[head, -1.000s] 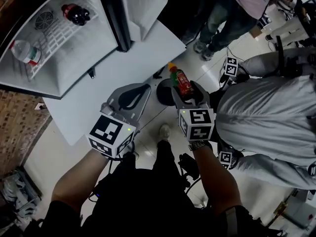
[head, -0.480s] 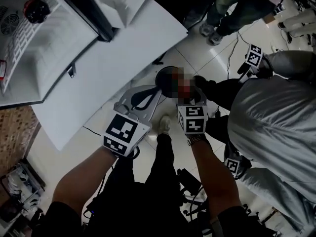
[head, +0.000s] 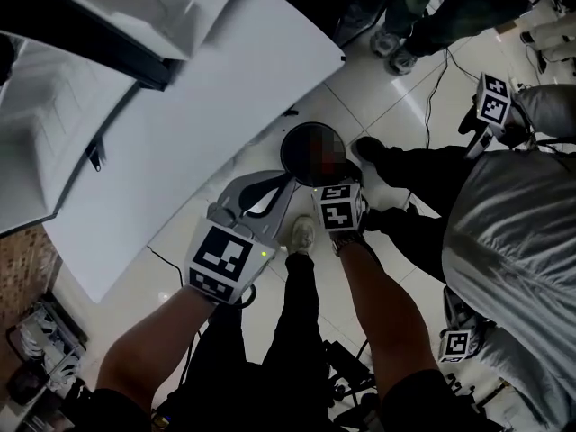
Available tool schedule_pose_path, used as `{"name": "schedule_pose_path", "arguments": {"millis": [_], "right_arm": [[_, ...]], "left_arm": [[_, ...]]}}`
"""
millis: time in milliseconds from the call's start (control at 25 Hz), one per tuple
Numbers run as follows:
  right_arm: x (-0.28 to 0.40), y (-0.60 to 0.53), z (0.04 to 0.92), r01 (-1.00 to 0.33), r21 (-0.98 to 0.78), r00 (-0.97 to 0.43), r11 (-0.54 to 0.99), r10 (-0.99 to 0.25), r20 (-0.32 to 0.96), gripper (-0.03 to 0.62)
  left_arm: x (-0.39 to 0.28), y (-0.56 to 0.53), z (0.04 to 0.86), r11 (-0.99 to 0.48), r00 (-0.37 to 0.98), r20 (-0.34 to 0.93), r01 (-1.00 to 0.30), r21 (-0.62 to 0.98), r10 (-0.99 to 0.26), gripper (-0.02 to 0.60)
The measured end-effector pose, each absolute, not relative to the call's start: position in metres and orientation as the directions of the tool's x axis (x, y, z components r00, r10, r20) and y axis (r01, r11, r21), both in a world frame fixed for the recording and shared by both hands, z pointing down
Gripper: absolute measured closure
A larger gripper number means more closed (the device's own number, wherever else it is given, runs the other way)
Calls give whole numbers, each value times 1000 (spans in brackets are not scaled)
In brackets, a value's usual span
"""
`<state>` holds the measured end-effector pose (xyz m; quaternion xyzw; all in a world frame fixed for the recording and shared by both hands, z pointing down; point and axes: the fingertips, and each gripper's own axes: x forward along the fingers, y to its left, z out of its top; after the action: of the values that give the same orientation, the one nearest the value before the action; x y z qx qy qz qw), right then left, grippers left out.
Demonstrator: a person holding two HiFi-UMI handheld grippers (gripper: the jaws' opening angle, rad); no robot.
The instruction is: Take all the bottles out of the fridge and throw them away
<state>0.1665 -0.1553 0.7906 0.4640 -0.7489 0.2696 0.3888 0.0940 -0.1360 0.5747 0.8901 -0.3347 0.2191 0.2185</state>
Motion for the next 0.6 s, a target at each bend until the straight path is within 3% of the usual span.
{"name": "schedule_pose_path", "arguments": {"millis": [320,600], "right_arm": [[171,-183,843,-876,12,-244,483,-465,851,316],[173,-196,835,-861,78,-227,502,-517,825,310]], "left_arm": [[92,-152,609,-652,666,560,-709,270,-492,578],[84,-156,616,-643,659,563,-717,269,-499,578]]}}
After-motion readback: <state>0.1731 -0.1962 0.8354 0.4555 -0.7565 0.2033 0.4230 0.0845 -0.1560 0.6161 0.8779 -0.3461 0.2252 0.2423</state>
